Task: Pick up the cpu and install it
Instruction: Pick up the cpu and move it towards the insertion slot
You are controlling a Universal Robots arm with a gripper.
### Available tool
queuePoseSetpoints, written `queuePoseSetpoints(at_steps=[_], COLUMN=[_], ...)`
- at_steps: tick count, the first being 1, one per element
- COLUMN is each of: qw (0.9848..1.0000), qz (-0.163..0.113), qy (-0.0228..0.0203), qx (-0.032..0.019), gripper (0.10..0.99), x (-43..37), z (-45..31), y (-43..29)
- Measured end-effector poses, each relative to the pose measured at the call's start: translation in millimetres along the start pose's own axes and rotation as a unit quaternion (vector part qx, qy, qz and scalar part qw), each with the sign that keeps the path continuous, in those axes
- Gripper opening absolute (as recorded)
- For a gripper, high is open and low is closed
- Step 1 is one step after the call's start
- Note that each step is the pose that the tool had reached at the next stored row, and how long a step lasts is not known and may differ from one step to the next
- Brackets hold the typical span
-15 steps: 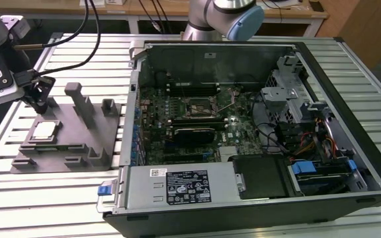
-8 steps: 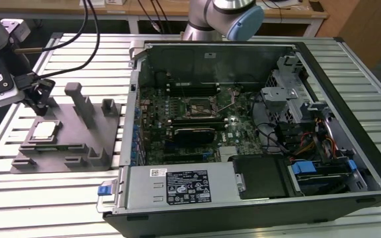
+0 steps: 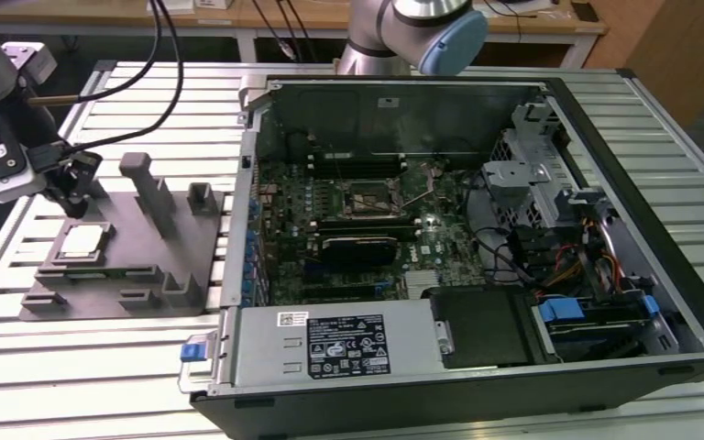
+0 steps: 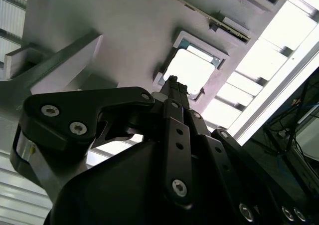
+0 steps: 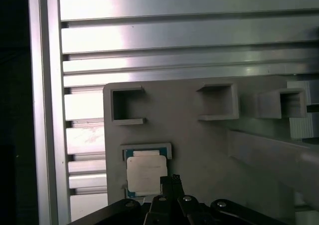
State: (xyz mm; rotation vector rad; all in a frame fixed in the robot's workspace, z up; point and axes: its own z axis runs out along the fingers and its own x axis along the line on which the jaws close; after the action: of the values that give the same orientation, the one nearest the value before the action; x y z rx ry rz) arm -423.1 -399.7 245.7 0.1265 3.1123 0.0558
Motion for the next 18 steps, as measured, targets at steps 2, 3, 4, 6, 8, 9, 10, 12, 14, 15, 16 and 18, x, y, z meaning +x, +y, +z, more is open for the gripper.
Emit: queuePoseSetpoints(at_steps=[2,3,4,6,8,9,10,12,14,15,16,18], qw=[1.0000,1.0000,1.0000,1.0000,1.0000,1.0000,1.0000,1.0000,1.0000,1.0000,1.0000,1.0000], qz=[0.000,0.000,0.000,0.000,0.000,0.000,0.000,0.000,0.000,0.000,0.000,0.000], qy=[0.0001,0.0001,0.0001,0.0001,0.0002,0.0002,0.0002,0.0002,0.0002,0.0002,0.0002,0.0002], qx=[0.0000,0.0000,0.0000,0.0000,0.0000,0.0001,0.0000,0.0000,0.0000,0.0000,0.0000,0.0000], gripper=[0.106,0.106,0.106,0.106,0.106,0.106,0.106,0.106,0.106,0.106,0.106,0.106], x=[0.6,1.0,1.3,2.1,2.9,3.4,3.8,4.7,5.5,5.9,6.3,7.1], z=[1.8,2.7,3.6,5.5,7.2,8.0,9.0,10.7,12.4,13.2,14.0,15.7], y=[-0.2,-0.2,-0.3,-0.5,-0.6,-0.7,-0.8,-1.0,-1.1,-1.2,-1.3,-1.4])
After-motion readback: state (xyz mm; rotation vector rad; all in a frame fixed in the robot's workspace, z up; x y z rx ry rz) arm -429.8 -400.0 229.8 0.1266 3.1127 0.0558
